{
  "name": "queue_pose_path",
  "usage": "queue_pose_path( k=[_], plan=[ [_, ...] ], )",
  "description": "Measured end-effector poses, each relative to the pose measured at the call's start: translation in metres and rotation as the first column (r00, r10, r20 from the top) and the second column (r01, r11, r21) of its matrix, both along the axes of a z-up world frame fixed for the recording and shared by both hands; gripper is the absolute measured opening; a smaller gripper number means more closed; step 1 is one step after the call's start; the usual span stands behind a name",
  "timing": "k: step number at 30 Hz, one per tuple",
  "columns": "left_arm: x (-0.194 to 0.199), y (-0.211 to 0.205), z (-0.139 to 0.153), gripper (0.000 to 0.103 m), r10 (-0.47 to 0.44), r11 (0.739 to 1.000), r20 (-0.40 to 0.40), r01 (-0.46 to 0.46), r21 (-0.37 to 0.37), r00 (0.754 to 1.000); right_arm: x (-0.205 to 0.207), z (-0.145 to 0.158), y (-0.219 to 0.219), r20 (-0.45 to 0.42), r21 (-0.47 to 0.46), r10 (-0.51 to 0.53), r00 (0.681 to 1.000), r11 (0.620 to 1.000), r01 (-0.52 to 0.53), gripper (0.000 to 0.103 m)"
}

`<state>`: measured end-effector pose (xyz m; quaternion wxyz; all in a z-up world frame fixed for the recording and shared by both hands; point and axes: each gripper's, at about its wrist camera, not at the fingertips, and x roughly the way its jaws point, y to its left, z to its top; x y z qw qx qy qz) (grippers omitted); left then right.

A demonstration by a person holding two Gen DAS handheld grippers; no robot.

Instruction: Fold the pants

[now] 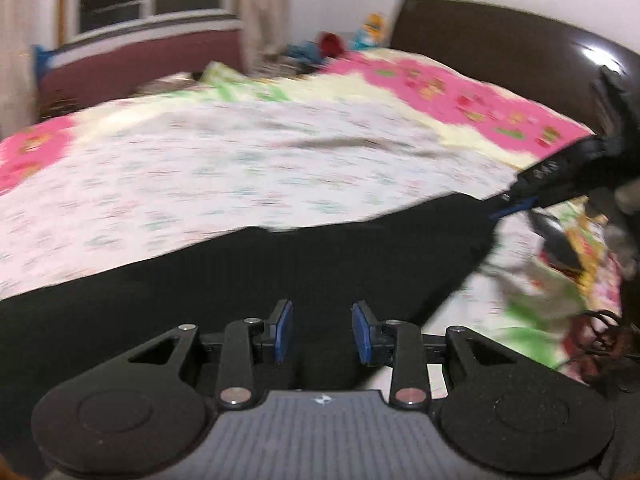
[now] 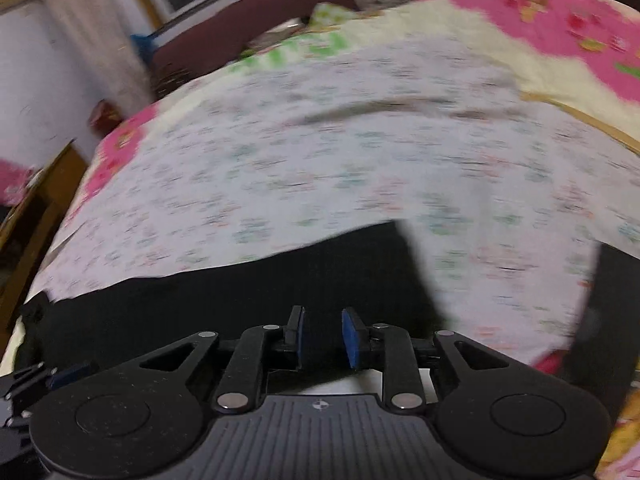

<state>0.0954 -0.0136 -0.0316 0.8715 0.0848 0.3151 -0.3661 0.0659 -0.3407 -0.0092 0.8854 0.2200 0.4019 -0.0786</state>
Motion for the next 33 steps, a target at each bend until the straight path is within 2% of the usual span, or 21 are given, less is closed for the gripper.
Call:
queue_pose_path(
  k=[4,7,11,15,17,21,23,25,27,29,30,31,32,33],
  plan=[
    [0.012,0.061,0.0,0.042,0.163,0.987,0.027,-0.163,0.009,0.986,0.047,0.004,0.067,0.002,0.041,0.204,0.979,0.978,-0.204,0.014],
    [0.026,0.107,-0.003,0.042,0.294,0.956,0.038,-0.294,0.012,0.955,0.099,0.006,0.13,0.037,0.06,0.387,0.921,0.919,-0.389,0.022],
    [0.05,0.154,-0.019,0.042,0.451,0.892,0.03,-0.451,0.021,0.892,0.185,-0.001,0.218,0.096,0.155,0.577,0.811,0.796,-0.585,0.027],
    [0.071,0.182,-0.032,0.042,0.544,0.839,0.02,-0.545,0.01,0.839,0.265,-0.015,0.316,0.139,0.167,0.721,0.679,0.658,-0.734,0.035],
    [0.081,0.19,-0.033,0.042,0.575,0.818,-0.018,-0.576,-0.014,0.818,0.297,-0.027,0.355,0.132,0.203,0.757,0.64,0.612,-0.765,0.035],
    [0.097,0.2,-0.033,0.042,0.611,0.784,-0.109,-0.619,-0.055,0.784,0.343,-0.044,0.408,0.079,0.266,0.789,0.609,0.572,-0.776,0.037],
    [0.1,0.204,-0.034,0.043,0.607,0.785,-0.131,-0.617,-0.057,0.784,0.35,-0.048,0.421,0.055,0.246,0.797,0.601,0.573,-0.782,0.039],
    [0.106,0.204,-0.035,0.043,0.6,0.792,-0.13,-0.609,-0.04,0.789,0.356,-0.051,0.426,0.045,0.288,0.797,0.602,0.567,-0.772,0.043],
    [0.114,0.204,-0.036,0.043,0.591,0.8,-0.137,-0.599,-0.026,0.795,0.356,-0.051,0.433,0.04,0.331,0.805,0.592,0.548,-0.768,0.043],
    [0.121,0.209,-0.039,0.043,0.586,0.799,-0.175,-0.6,-0.038,0.791,0.359,-0.052,0.443,0.046,0.368,0.823,0.566,0.512,-0.776,0.043],
    [0.124,0.212,-0.042,0.043,0.587,0.795,-0.194,-0.605,-0.044,0.786,0.359,-0.053,0.449,0.046,0.361,0.83,0.555,0.505,-0.784,0.041],
    [0.126,0.214,-0.043,0.043,0.591,0.791,-0.203,-0.611,-0.044,0.78,0.359,-0.053,0.455,0.042,0.347,0.837,0.546,0.5,-0.793,0.031],
    [0.125,0.215,-0.043,0.043,0.596,0.786,-0.208,-0.616,-0.045,0.775,0.359,-0.053,0.46,0.034,0.348,0.844,0.536,0.493,-0.798,0.02],
    [0.126,0.218,-0.044,0.043,0.604,0.78,-0.208,-0.624,-0.047,0.769,0.36,-0.053,0.465,0.018,0.353,0.844,0.536,0.496,-0.794,0.0]
  ],
)
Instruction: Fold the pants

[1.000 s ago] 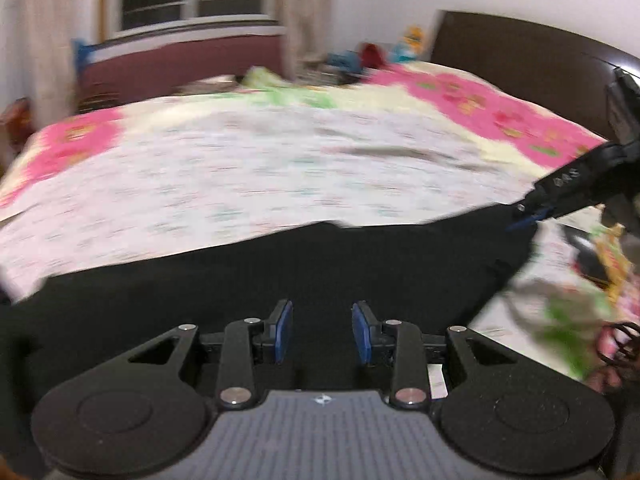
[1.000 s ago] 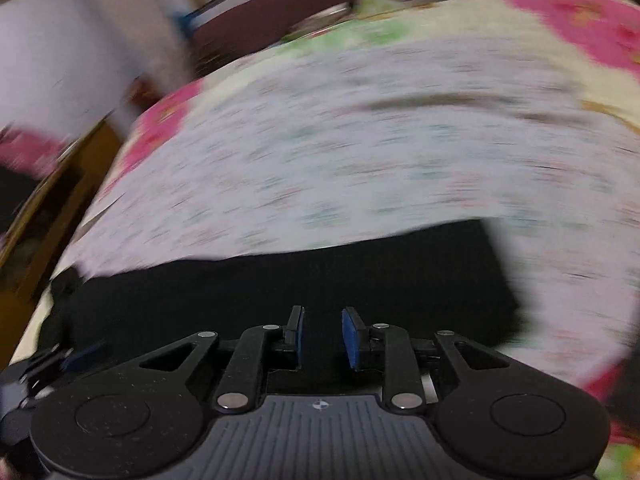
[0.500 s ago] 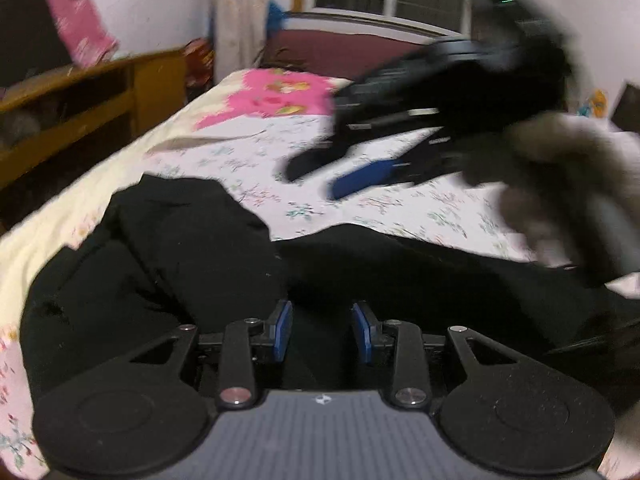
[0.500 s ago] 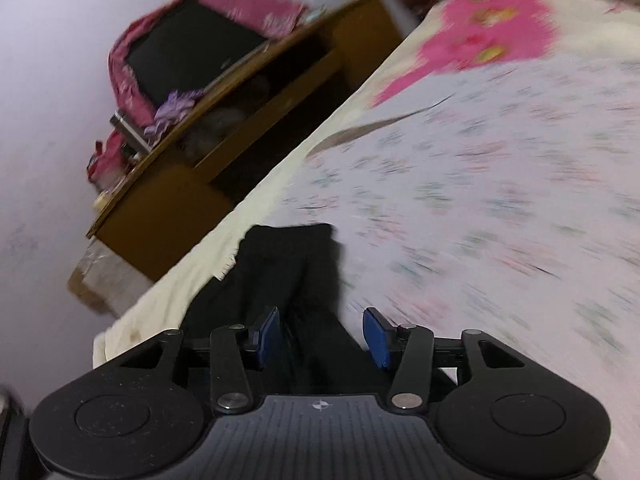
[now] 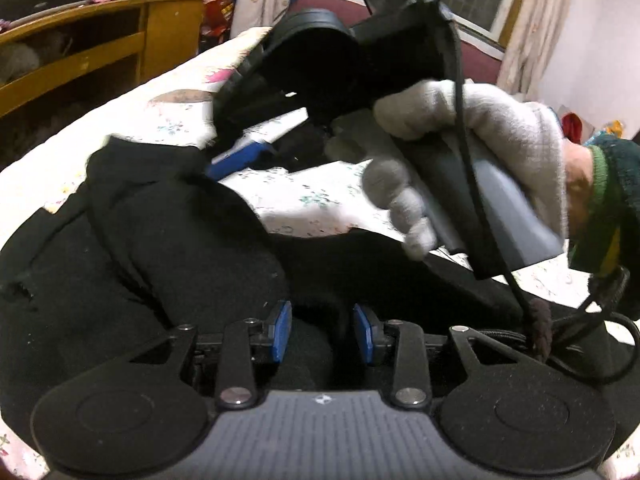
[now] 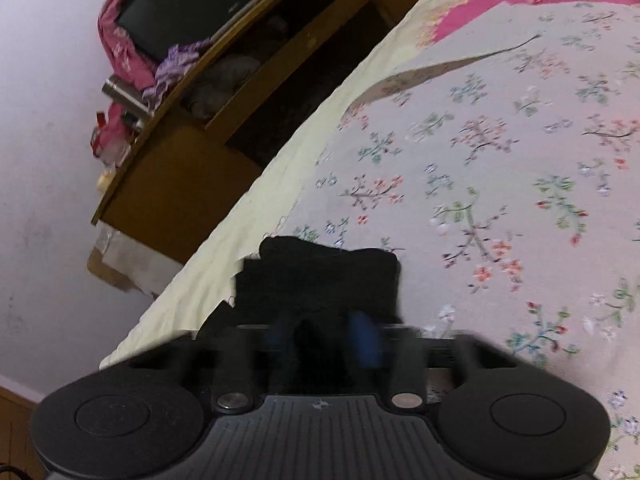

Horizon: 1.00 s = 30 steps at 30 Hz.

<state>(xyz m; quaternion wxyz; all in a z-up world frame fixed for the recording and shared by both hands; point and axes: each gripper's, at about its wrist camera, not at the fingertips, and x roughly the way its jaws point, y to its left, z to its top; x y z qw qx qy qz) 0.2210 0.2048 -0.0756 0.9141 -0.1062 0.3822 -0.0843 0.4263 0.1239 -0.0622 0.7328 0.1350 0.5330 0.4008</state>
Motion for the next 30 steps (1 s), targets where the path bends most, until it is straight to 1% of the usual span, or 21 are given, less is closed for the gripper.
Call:
queue_pose_path(
  k=[1,3,4,5,7,11,14,16,19,23,24,26,27,29,30],
  plan=[
    [-0.001,0.003,0.0,0.043,0.011,1.0,0.003,-0.011,-0.002,1.0,0.0,0.001,0.001,-0.02,0.006,0.004,1.0,1.0,-0.004,0.0],
    [-0.002,0.008,0.0,0.042,0.025,1.0,-0.001,-0.025,-0.006,1.0,-0.002,0.008,0.001,-0.028,0.023,0.009,1.0,1.0,-0.009,0.0],
    [-0.003,0.011,0.002,0.04,0.036,0.999,-0.003,-0.036,-0.013,0.999,-0.003,0.012,0.003,-0.031,0.03,0.013,0.999,0.999,-0.012,0.0],
    [-0.006,0.014,0.003,0.036,0.045,0.999,0.0,-0.045,-0.021,0.999,-0.004,0.016,0.005,-0.039,0.044,0.02,0.999,0.999,-0.018,0.0],
    [-0.013,0.018,0.009,0.033,0.072,0.997,0.012,-0.071,-0.012,0.997,-0.008,0.027,0.012,-0.037,0.078,0.041,0.998,0.996,-0.038,0.0],
    [-0.025,0.032,0.02,0.032,0.121,0.993,0.027,-0.121,-0.017,0.992,-0.021,0.047,0.038,-0.033,0.144,0.123,0.992,0.983,-0.117,0.0],
    [-0.04,0.043,0.024,0.032,0.165,0.986,0.009,-0.165,-0.025,0.986,-0.034,0.054,0.066,-0.05,0.189,0.199,0.979,0.964,-0.186,0.0],
    [-0.048,0.053,0.02,0.032,0.2,0.979,-0.017,-0.2,-0.031,0.98,-0.042,0.055,0.083,-0.042,0.192,0.236,0.971,0.955,-0.224,0.0],
    [-0.062,0.065,0.015,0.032,0.246,0.969,-0.047,-0.247,-0.02,0.968,-0.05,0.049,0.104,-0.061,0.179,0.272,0.96,0.95,-0.257,0.0],
    [-0.079,0.078,0.011,0.032,0.289,0.956,-0.05,-0.29,-0.029,0.956,-0.05,0.052,0.099,-0.021,0.153,0.261,0.965,0.955,-0.255,0.0],
    [-0.075,0.085,0.01,0.032,0.3,0.953,-0.056,-0.302,-0.033,0.952,-0.051,0.052,0.098,-0.007,0.134,0.267,0.964,0.955,-0.264,0.0],
    [-0.078,0.096,0.008,0.032,0.326,0.943,-0.075,-0.33,-0.048,0.942,-0.055,0.049,0.098,0.01,0.078,0.283,0.959,0.956,-0.283,0.003],
    [-0.081,0.1,0.007,0.032,0.343,0.935,-0.086,-0.349,-0.067,0.936,-0.059,0.046,0.098,0.017,0.048,0.296,0.955,0.954,-0.297,0.006],
    [-0.082,0.103,0.008,0.032,0.364,0.924,-0.084,-0.371,-0.089,0.928,-0.072,0.041,0.101,0.051,-0.006,0.319,0.946,0.948,-0.32,0.017],
    [-0.084,0.105,0.01,0.032,0.368,0.923,-0.082,-0.374,-0.088,0.926,-0.078,0.04,0.1,0.073,-0.024,0.338,0.938,0.941,-0.337,0.029]
  ],
)
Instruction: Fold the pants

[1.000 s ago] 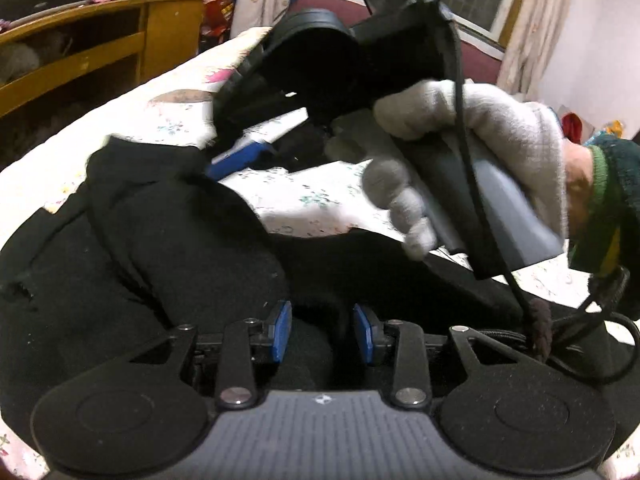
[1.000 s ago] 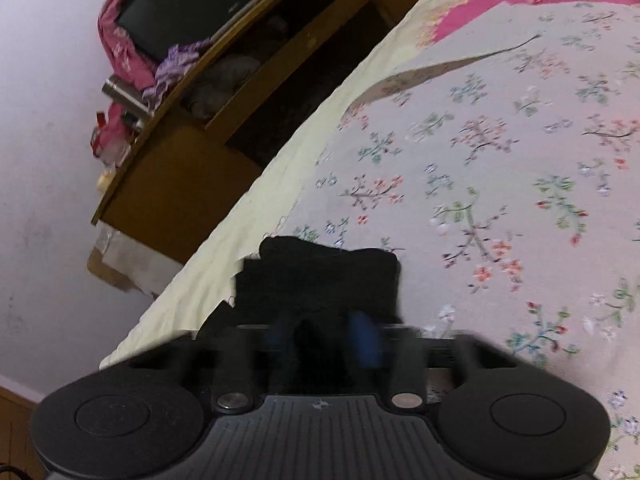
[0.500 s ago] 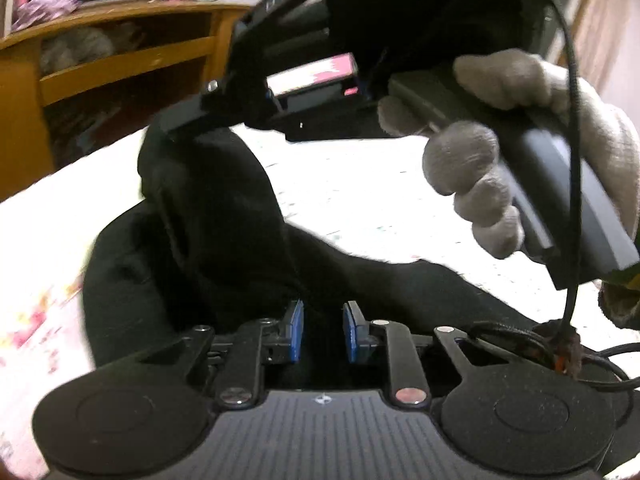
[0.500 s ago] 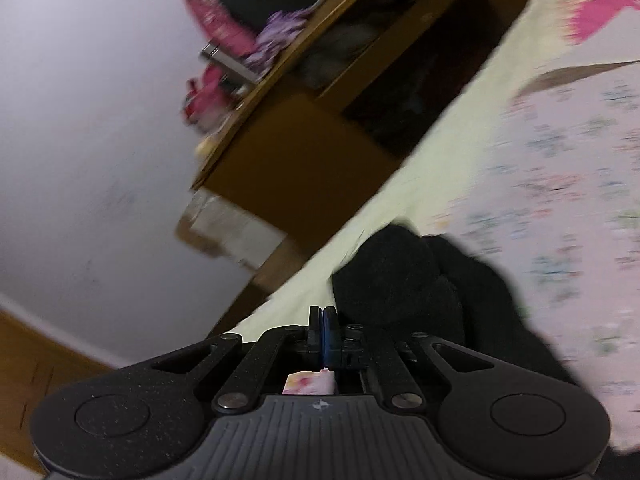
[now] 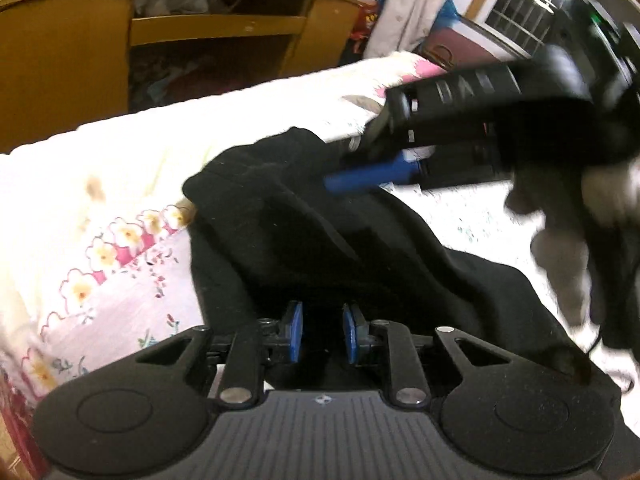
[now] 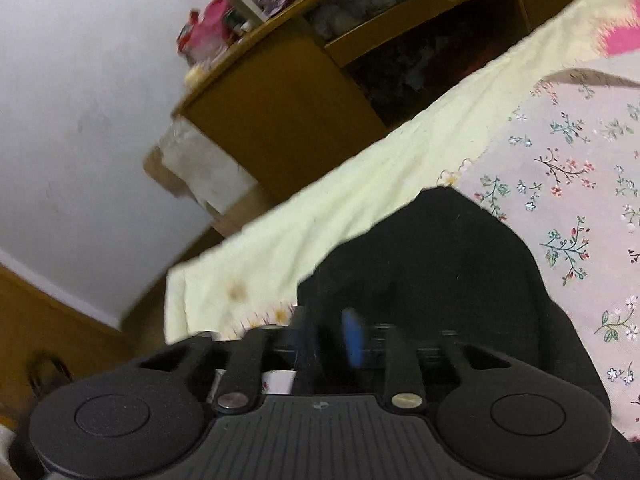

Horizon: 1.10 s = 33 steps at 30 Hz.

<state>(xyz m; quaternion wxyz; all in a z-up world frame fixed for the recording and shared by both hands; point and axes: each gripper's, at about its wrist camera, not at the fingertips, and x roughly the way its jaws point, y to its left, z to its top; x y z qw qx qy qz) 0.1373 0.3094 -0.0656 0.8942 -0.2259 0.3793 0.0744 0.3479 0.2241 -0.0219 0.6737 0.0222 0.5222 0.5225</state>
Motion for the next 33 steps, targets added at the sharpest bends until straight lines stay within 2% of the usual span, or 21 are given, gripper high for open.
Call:
queue_pose_path(
  k=[1,3,5,7,10,11,12,13,14,16,22,25,28,33],
  plan=[
    [-0.002,-0.001,0.0,0.032,-0.001,1.0,-0.002,0.001,0.008,1.0,-0.007,-0.001,0.003,0.029,-0.009,0.024,0.999,1.0,-0.024,0.035],
    [-0.007,-0.008,-0.001,0.032,-0.013,1.0,-0.019,0.013,0.02,1.0,-0.02,-0.002,0.009,0.075,-0.023,0.093,0.993,0.996,-0.091,0.034],
    [-0.015,-0.006,-0.005,0.032,-0.019,1.0,-0.051,0.02,0.013,0.999,-0.035,-0.003,0.022,0.164,-0.064,0.166,0.972,0.985,-0.158,0.036],
    [-0.022,-0.009,-0.01,0.032,-0.028,1.0,-0.077,0.029,0.01,0.997,-0.049,-0.009,0.034,0.266,-0.131,0.229,0.936,0.971,-0.2,0.039],
    [-0.025,-0.011,-0.009,0.032,-0.03,0.999,-0.076,0.032,0.028,0.997,-0.062,-0.029,0.048,0.436,-0.274,0.287,0.853,0.945,-0.178,0.028],
    [-0.025,-0.011,-0.008,0.032,-0.031,0.999,-0.068,0.033,0.034,0.997,-0.059,-0.036,0.044,0.426,-0.279,0.278,0.861,0.946,-0.167,0.02],
    [-0.026,-0.011,-0.006,0.032,-0.032,0.999,-0.058,0.034,0.04,0.998,-0.051,-0.04,0.042,0.365,-0.268,0.248,0.898,0.951,-0.154,0.001],
    [-0.026,-0.01,-0.005,0.032,-0.032,0.999,-0.048,0.034,0.042,0.998,-0.041,-0.041,0.038,0.288,-0.242,0.205,0.935,0.961,-0.136,0.0],
    [-0.027,-0.008,-0.004,0.032,-0.028,0.999,-0.043,0.03,0.041,0.999,-0.033,-0.038,0.035,0.245,-0.218,0.174,0.954,0.968,-0.121,0.0],
    [-0.028,-0.005,-0.005,0.032,-0.015,0.999,-0.039,0.016,0.029,0.999,-0.028,-0.028,0.03,0.213,-0.171,0.147,0.966,0.979,-0.111,0.0],
    [-0.029,-0.001,-0.005,0.032,0.007,0.999,-0.044,-0.005,0.043,0.999,-0.043,-0.004,0.027,0.135,-0.064,0.174,0.975,0.984,-0.167,0.0],
    [-0.028,-0.001,-0.007,0.032,0.001,0.999,-0.046,0.001,0.046,0.999,-0.05,-0.007,0.028,0.122,-0.082,0.217,0.969,0.975,-0.208,0.0],
    [-0.021,-0.001,-0.015,0.034,-0.009,0.999,-0.05,0.011,0.031,0.999,-0.049,-0.008,0.02,0.055,-0.058,0.227,0.972,0.973,-0.223,0.0],
    [-0.013,-0.002,-0.025,0.037,-0.009,1.0,-0.058,0.009,-0.007,0.998,-0.033,-0.001,0.008,-0.014,-0.011,0.185,0.983,0.983,-0.185,0.0]
  ],
)
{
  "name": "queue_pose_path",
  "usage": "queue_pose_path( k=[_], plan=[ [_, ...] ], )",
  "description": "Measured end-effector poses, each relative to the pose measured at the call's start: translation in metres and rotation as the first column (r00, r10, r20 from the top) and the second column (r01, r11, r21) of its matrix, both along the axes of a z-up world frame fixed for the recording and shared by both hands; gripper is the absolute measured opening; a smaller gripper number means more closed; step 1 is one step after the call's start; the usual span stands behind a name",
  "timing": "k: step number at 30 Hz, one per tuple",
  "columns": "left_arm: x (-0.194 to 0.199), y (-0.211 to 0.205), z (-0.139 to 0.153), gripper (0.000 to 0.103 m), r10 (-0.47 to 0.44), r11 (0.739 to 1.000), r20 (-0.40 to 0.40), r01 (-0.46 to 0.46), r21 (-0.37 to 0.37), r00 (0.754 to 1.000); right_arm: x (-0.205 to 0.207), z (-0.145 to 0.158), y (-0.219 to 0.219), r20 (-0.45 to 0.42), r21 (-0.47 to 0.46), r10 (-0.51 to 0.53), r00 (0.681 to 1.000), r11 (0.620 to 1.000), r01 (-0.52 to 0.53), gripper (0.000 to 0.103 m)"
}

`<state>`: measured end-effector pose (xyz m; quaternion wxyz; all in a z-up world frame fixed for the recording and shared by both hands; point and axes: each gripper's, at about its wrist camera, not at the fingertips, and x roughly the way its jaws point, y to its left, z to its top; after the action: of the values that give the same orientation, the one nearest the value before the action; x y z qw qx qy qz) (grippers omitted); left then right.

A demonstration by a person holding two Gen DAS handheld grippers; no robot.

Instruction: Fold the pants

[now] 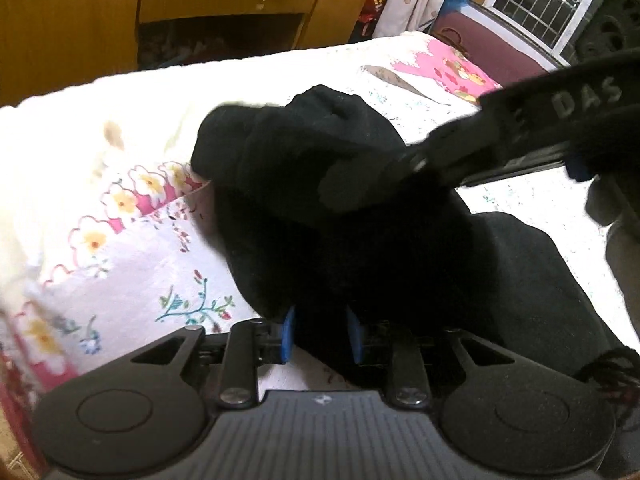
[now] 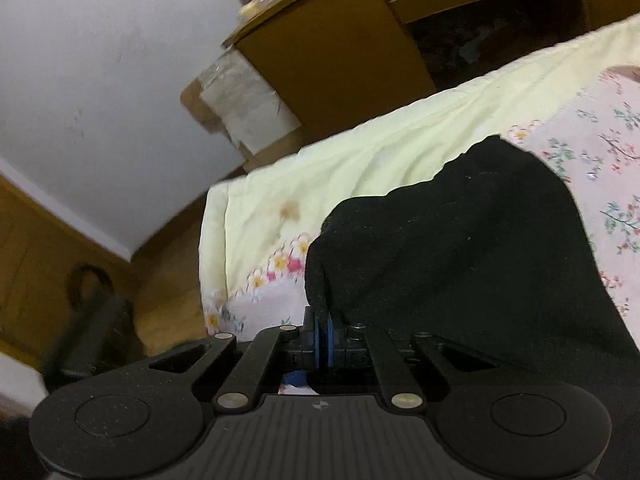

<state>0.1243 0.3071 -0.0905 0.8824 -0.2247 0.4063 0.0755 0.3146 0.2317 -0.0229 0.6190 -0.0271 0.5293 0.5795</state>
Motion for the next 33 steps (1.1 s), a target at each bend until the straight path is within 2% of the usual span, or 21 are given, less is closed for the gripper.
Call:
queue_pose_path(
  k=[6,8,10,14,16,19,22,23,25,27,31,33],
  plan=[
    [0.0,0.011,-0.001,0.04,0.041,0.994,0.004,-0.04,-0.097,0.999,0.012,-0.005,-0.007,-0.01,-0.005,-0.049,0.999,0.999,0.049,0.0],
    [-0.014,0.011,0.004,0.041,0.092,0.993,-0.01,-0.092,-0.067,0.996,0.013,-0.005,-0.011,-0.017,0.0,-0.055,0.998,0.998,0.055,0.0],
    [-0.022,0.006,0.011,0.041,0.124,0.992,-0.028,-0.124,-0.001,0.992,0.013,-0.005,-0.012,-0.019,0.002,-0.052,0.998,0.999,0.052,0.0],
    [-0.011,0.004,0.007,0.041,0.15,0.989,-0.051,-0.149,0.02,0.987,0.016,-0.006,-0.013,-0.023,0.002,-0.057,0.998,0.998,0.057,0.0],
    [-0.001,0.003,0.005,0.042,0.178,0.984,-0.028,-0.178,-0.015,0.984,0.018,-0.005,-0.016,-0.021,0.002,-0.054,0.998,0.999,0.055,0.0],
    [0.016,0.01,0.001,0.042,0.195,0.975,0.008,-0.193,-0.11,0.981,0.02,-0.005,-0.018,-0.016,-0.001,-0.049,0.999,0.999,0.049,0.0],
    [0.022,0.021,-0.006,0.042,0.238,0.948,0.039,-0.224,-0.225,0.97,0.025,-0.007,-0.022,-0.025,0.004,-0.07,0.997,0.998,0.07,0.0],
    [0.023,0.024,-0.01,0.042,0.257,0.942,0.046,-0.24,-0.235,0.965,0.027,-0.008,-0.024,-0.028,0.006,-0.08,0.996,0.997,0.08,0.0],
    [0.028,0.025,-0.01,0.042,0.274,0.94,0.064,-0.253,-0.23,0.96,0.03,-0.008,-0.027,-0.037,0.012,-0.096,0.995,0.995,0.097,0.0],
    [0.025,0.022,-0.002,0.042,0.284,0.946,0.109,-0.26,-0.194,0.953,0.033,-0.007,-0.028,-0.042,0.024,-0.1,0.994,0.995,0.101,0.0],
    [0.007,0.023,0.02,0.042,0.316,0.948,0.242,-0.297,-0.111,0.917,0.033,-0.002,-0.026,-0.037,0.046,-0.076,0.996,0.996,0.078,0.0],
    [0.003,0.03,0.027,0.042,0.325,0.946,0.27,-0.312,-0.089,0.907,0.031,-0.003,-0.025,-0.044,0.051,-0.054,0.998,0.997,0.056,0.0]
  ],
)
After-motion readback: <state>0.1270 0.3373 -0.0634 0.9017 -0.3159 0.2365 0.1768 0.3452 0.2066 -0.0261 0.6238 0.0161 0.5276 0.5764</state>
